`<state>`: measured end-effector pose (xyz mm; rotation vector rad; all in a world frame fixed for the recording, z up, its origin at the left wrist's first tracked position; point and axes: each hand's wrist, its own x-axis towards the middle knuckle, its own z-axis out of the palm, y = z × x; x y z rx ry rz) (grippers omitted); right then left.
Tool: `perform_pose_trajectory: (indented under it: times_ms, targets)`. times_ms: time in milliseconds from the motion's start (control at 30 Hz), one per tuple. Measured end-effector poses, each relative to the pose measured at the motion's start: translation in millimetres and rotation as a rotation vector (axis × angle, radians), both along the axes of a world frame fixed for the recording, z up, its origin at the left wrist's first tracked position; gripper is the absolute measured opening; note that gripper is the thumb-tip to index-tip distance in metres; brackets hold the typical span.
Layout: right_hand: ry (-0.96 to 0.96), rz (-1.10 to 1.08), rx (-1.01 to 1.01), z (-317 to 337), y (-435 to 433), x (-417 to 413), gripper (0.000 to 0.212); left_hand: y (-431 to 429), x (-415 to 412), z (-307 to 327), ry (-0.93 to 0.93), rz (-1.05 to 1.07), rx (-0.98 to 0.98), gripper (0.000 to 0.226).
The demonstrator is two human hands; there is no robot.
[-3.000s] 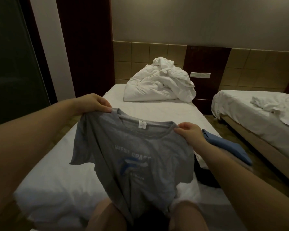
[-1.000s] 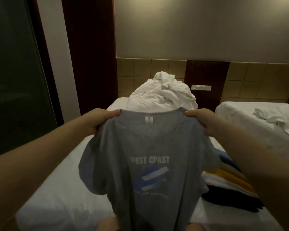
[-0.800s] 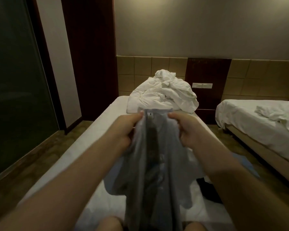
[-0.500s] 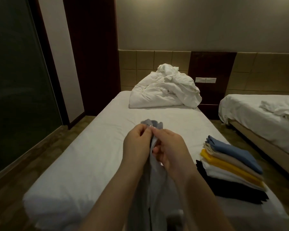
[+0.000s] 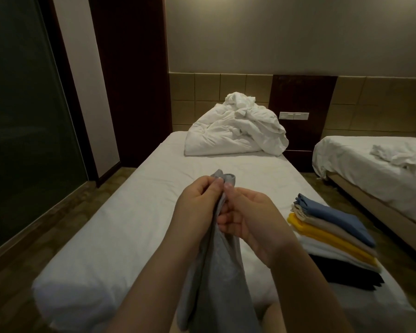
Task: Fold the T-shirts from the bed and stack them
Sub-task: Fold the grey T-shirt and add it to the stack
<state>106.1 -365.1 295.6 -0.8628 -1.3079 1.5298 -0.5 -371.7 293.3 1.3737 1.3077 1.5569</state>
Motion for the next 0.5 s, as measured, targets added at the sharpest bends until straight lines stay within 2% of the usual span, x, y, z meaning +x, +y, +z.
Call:
perform_pose_trajectory:
  times_ms: [133,200,300,400,500]
  targets:
    - [-0.006,0.012,0.052,-5.1,-1.8,-2.6,0.026,-2.2,-2.9,-1.5,0.046,-0.071,-0.03,0.02]
    - [-0.084,-0.028,0.139,-10.0,-1.7,-5.2,0.024,-3.1,-4.0,-4.0,0.069,-0.087,-0.03,0.013]
    - [-0.191,-0.071,0.28,-13.3,1.1,-3.6,0.021,-5.1,-9.4,-6.3,-0.019,-0.164,-0.038,0.011]
    - [-0.396,-0.151,0.528,-6.3,5.3,3.2,0.013,-6.6,-18.0,-5.2,-0.076,-0.243,-0.063,0.011]
    - [-0.606,-0.188,0.765,3.0,15.2,8.7,0.035,-7.5,-25.5,-3.8,-0.028,-0.251,-0.021,0.016]
